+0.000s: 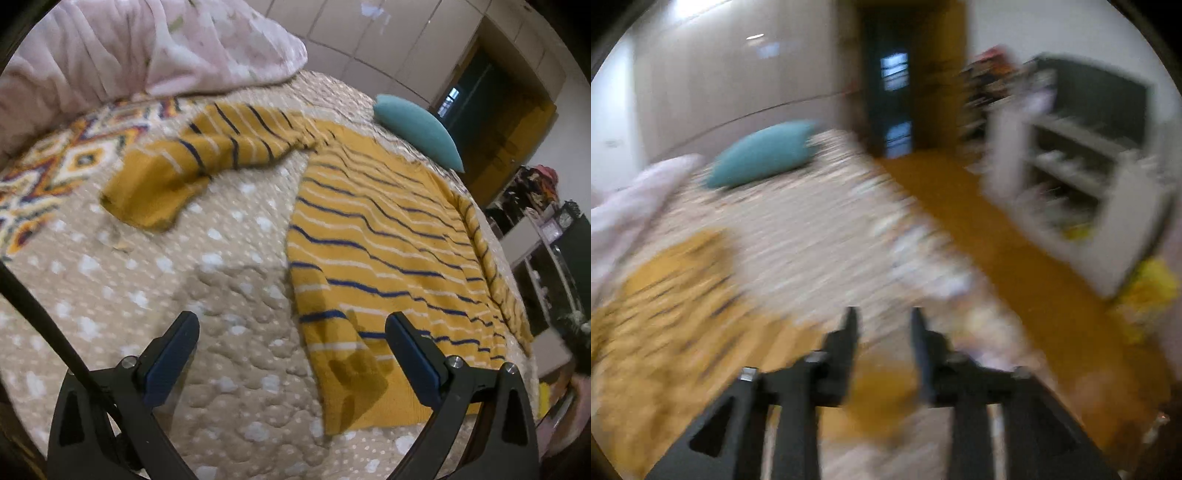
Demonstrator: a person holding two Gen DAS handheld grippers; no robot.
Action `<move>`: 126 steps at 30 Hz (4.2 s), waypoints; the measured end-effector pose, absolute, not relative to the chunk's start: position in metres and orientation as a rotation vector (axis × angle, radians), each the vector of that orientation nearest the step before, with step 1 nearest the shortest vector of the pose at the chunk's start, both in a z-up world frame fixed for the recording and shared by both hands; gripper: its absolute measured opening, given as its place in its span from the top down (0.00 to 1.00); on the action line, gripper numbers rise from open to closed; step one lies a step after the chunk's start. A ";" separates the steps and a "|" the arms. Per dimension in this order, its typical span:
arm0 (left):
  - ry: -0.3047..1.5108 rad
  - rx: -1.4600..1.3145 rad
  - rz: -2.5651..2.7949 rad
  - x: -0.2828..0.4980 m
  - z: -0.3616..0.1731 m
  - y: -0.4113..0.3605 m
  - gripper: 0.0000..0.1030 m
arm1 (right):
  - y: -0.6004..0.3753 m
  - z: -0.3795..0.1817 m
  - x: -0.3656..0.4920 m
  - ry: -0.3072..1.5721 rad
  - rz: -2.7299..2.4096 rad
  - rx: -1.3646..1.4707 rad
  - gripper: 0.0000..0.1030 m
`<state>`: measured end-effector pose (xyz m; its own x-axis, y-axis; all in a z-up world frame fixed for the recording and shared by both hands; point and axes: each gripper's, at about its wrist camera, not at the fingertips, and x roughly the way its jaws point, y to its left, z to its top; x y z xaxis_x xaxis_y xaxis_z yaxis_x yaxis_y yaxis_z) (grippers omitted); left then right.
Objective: Fold small clothes
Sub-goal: 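Fold the held sleeve across the sweater body and open the right tool, then grasp the cuff of the other sleeve with the right tool, then fold the second sleeve across the body and open the right tool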
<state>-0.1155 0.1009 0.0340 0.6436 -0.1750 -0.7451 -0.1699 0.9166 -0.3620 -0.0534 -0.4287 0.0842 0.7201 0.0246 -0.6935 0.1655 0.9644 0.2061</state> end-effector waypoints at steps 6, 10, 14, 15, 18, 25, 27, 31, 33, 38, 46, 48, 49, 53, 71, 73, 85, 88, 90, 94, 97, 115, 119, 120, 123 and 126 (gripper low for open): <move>0.924 -0.484 -0.117 -0.097 0.022 0.090 0.03 | -0.353 0.022 -0.081 0.924 0.241 0.414 0.60; 0.936 -0.527 -0.169 -0.091 0.018 0.076 0.03 | -0.324 0.002 -0.087 0.910 0.265 0.425 0.50; 0.957 -0.453 -0.143 -0.089 0.019 0.050 0.45 | -0.306 -0.004 -0.077 0.890 0.297 0.488 0.47; 0.984 -0.412 -0.120 -0.085 0.018 0.044 0.67 | -0.298 -0.005 -0.073 0.888 0.295 0.480 0.49; 1.037 -0.388 -0.078 -0.080 0.019 0.044 0.91 | -0.283 -0.005 -0.061 0.918 0.321 0.486 0.86; 0.950 -0.397 -0.062 -0.136 0.056 0.070 0.91 | -0.304 0.017 -0.101 0.914 0.352 0.504 0.89; 0.954 -0.408 -0.070 -0.152 0.053 0.075 0.91 | -0.308 0.015 -0.119 0.928 0.370 0.518 0.90; 0.991 -0.386 -0.092 -0.164 0.049 0.082 0.87 | -0.308 0.004 -0.142 0.958 0.365 0.472 0.85; 0.950 -0.392 -0.085 -0.178 0.058 0.099 0.76 | -0.313 0.005 -0.145 0.945 0.370 0.496 0.84; 0.825 -0.349 0.113 -0.204 0.078 0.146 0.47 | -0.342 0.017 -0.140 0.882 0.267 0.489 0.73; 0.855 -0.430 0.226 -0.210 0.057 0.186 0.47 | -0.396 0.006 -0.105 0.845 0.110 0.664 0.69; 0.862 -0.446 0.215 -0.208 0.053 0.185 0.47 | -0.404 0.005 -0.096 0.833 0.090 0.698 0.69; 0.860 -0.443 0.213 -0.207 0.053 0.184 0.45 | -0.410 0.004 -0.089 0.824 0.077 0.715 0.69; 0.860 -0.421 0.188 -0.202 0.054 0.170 0.41 | -0.428 0.007 -0.071 0.795 0.025 0.756 0.68; 0.838 -0.392 0.126 -0.186 0.070 0.144 0.39 | -0.565 0.072 -0.029 0.569 -0.320 0.902 0.94; 0.829 -0.399 0.107 -0.183 0.073 0.141 0.39 | -0.586 0.095 -0.022 0.545 -0.428 0.859 0.94; 0.802 -0.445 0.063 -0.186 0.071 0.144 0.38 | -0.421 0.173 0.084 0.643 -0.057 0.578 0.94; 0.782 -0.478 0.048 -0.192 0.073 0.150 0.36 | -0.315 0.170 0.114 0.714 0.172 0.507 0.94; 0.769 -0.492 0.040 -0.196 0.074 0.154 0.35 | -0.243 0.160 0.132 0.766 0.280 0.440 0.94; 0.743 -0.516 0.038 -0.207 0.076 0.168 0.33 | -0.132 0.127 0.150 0.868 0.402 0.331 0.94; 0.733 -0.541 0.035 -0.216 0.075 0.179 0.33 | -0.068 0.094 0.155 0.925 0.401 0.199 0.94; 0.680 -0.707 0.174 -0.244 0.068 0.243 0.31 | 0.075 0.063 0.070 0.959 0.786 -0.196 0.54; 0.657 -0.735 0.225 -0.252 0.068 0.258 0.31 | 0.095 0.065 0.036 0.986 0.900 -0.181 0.48; 0.653 -0.740 0.230 -0.254 0.068 0.260 0.31 | 0.099 0.062 0.032 1.000 0.907 -0.168 0.48; 0.650 -0.748 0.228 -0.255 0.068 0.261 0.31 | 0.111 0.043 0.032 1.058 0.890 -0.112 0.46; 0.654 -0.736 0.222 -0.254 0.069 0.258 0.31 | 0.127 0.022 0.039 1.099 0.818 -0.119 0.45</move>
<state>-0.2537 0.2583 0.0690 0.7807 -0.0346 -0.6239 -0.4075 0.7287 -0.5504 0.0385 0.1268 0.0217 0.2004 0.5281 -0.8252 -0.6393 0.7088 0.2983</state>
